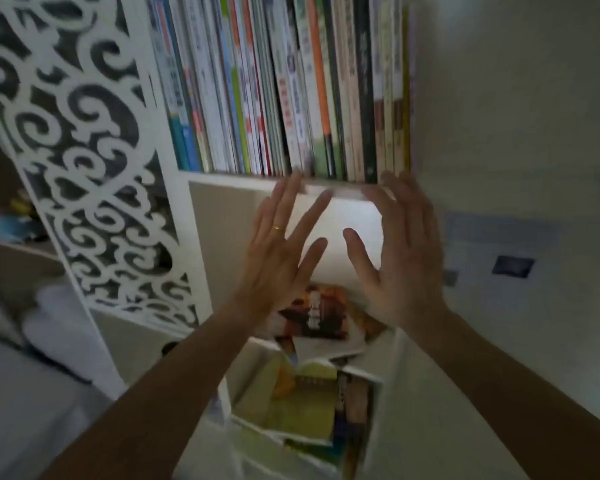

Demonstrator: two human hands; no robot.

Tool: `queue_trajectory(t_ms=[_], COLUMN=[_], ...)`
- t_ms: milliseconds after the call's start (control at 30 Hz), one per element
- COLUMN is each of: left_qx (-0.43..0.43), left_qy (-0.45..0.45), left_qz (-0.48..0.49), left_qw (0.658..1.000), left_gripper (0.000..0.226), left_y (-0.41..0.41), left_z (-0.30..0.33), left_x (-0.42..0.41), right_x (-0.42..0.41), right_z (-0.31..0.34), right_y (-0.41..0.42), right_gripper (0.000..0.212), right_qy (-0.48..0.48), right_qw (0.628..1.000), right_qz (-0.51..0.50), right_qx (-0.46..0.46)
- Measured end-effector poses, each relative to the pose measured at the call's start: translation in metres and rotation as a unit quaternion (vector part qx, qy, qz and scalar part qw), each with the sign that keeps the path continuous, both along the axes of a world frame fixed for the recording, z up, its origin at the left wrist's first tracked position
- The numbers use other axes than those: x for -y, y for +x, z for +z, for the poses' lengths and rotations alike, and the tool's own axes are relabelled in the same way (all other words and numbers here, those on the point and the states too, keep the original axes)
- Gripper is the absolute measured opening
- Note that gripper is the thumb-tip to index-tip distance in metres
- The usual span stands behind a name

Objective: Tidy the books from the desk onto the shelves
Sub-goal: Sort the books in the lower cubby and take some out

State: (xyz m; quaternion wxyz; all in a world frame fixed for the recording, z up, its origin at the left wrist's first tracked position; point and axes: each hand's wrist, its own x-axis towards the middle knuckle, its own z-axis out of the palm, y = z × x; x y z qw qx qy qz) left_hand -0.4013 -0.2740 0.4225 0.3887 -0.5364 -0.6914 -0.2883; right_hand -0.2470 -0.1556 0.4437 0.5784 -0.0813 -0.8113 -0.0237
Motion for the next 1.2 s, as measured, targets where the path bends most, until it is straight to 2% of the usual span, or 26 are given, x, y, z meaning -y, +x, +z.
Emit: queue_trajectory(t_ms=[100,200,367,433,467,567,633,733,800,867,933,967,1033,1100,1133,1200], left_qx=[0.066,0.127,0.270,0.357,0.416,0.602,0.671,0.694,0.702,0.719,0.719,0.705,0.661,0.629,0.633,0.673], left_qy=[-0.006,-0.036,-0.029,0.003,0.028,0.080,0.111,0.194,0.242,0.277,0.277,0.263,0.235,0.215,0.199,0.158], left_qz=[-0.001,0.029,0.080,0.121,0.132,0.134,0.131,0.125,0.097,0.025,-0.044,-0.053,-0.014,0.059,0.087,0.127], left_qw=[0.998,0.991,0.959,0.926,0.899,0.783,0.721,0.682,0.663,0.637,0.635,0.657,0.713,0.745,0.743,0.712], left_gripper=[0.049,0.044,0.038,0.038,0.036,0.041,0.050,0.058,0.058,0.052,0.043,0.038,0.029,0.019,0.017,0.022], left_y=[0.003,0.001,-0.007,-0.002,0.002,0.010,0.011,0.008,0.002,-0.003,-0.008,-0.009,-0.011,-0.011,-0.008,-0.001], left_z=[-0.071,-0.124,-0.170,-0.180,-0.182,-0.183,-0.181,-0.180,-0.179,-0.176,-0.171,-0.168,-0.165,-0.167,-0.169,-0.171], left_x=[0.029,0.045,0.044,0.038,0.034,0.020,0.012,0.006,0.006,0.006,0.006,0.006,0.007,0.010,0.010,0.007], right_x=[0.010,0.012,0.009,0.003,-0.001,-0.017,-0.028,-0.043,-0.045,-0.040,-0.034,-0.034,-0.037,-0.038,-0.038,-0.034], right_z=[-0.076,-0.138,-0.187,-0.194,-0.195,-0.189,-0.180,-0.168,-0.163,-0.163,-0.159,-0.153,-0.135,-0.114,-0.105,-0.093], right_y=[0.015,0.015,-0.004,-0.017,-0.026,-0.057,-0.077,-0.099,-0.106,-0.109,-0.109,-0.108,-0.101,-0.088,-0.080,-0.069], right_gripper=[0.037,0.039,0.043,0.045,0.048,0.064,0.080,0.092,0.089,0.076,0.046,0.034,0.022,0.019,0.019,0.021], right_qy=[-0.065,-0.166,-0.256,-0.249,-0.247,-0.248,-0.218,-0.176,-0.114,-0.042,0.024,0.032,-0.011,-0.059,-0.064,-0.047], right_qw=[0.991,0.969,0.935,0.930,0.926,0.903,0.892,0.871,0.858,0.859,0.855,0.856,0.869,0.893,0.911,0.936], right_qz=[0.053,0.041,0.015,0.005,0.001,0.004,0.014,-0.002,-0.054,-0.089,-0.114,-0.127,-0.151,-0.157,-0.154,-0.154], right_qx=[0.104,0.178,0.247,0.270,0.285,0.352,0.395,0.458,0.497,0.503,0.506,0.500,0.472,0.418,0.377,0.313])
